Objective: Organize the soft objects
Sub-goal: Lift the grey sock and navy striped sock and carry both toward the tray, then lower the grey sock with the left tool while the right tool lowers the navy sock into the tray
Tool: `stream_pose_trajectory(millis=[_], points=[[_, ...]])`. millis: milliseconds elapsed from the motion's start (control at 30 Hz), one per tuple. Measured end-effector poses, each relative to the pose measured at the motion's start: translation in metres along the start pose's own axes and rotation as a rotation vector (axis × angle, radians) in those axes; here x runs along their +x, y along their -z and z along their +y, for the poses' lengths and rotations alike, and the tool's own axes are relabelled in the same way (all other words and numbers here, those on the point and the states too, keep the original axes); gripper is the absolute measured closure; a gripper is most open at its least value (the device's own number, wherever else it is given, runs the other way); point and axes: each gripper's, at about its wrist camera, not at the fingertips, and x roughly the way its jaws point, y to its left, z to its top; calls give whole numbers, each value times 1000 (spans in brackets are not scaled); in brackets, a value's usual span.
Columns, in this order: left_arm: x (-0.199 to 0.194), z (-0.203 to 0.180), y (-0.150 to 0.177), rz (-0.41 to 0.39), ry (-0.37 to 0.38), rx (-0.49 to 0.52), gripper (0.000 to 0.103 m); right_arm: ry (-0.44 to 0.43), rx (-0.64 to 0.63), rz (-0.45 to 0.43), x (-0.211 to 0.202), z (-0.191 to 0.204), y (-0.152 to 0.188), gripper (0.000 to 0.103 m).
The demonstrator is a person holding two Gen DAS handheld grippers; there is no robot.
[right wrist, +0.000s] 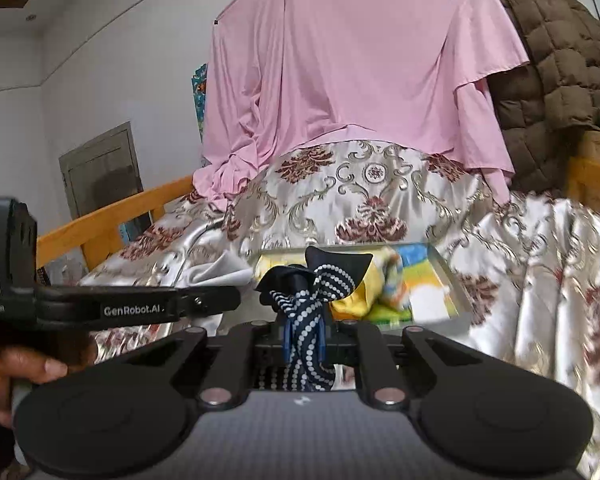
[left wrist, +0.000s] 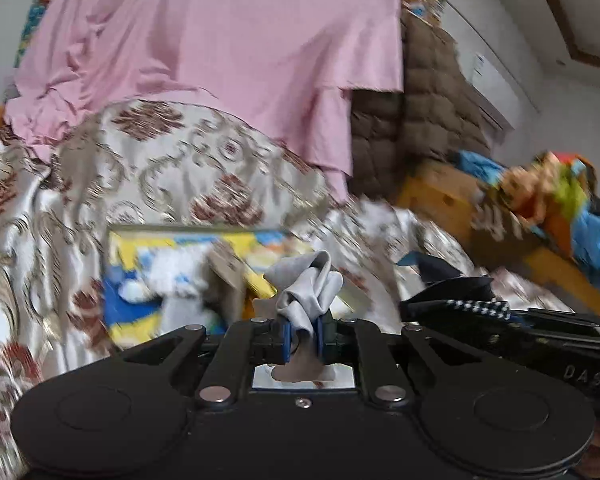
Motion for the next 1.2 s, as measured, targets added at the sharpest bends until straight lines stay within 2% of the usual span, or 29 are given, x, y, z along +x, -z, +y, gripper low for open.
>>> stream_pose_trajectory(millis=[100,333,400,500,667,933,1200], points=[[20,25,-10,-37,-31,1,90,10,21,12,39,-1,-17,89],[65,82,-21,-43,-84,-28,90,28,41,54,130,3,-48,89],[77,94,-20,-27,-105,-25,90,34,50,69,155,7,-54,89],[91,112,-15,-2,-100,-73,90,49,59,96,186,10,-57,89],[113,124,-11,58,-119,-79,89,97,7,153,230,15,-54,89],[136,132,-2,133,-79,-113,89,148,-15,247,273,22,-50,89],[147,141,3,172,-71,-142,88,179,-40,293,293,24,-46,87]])
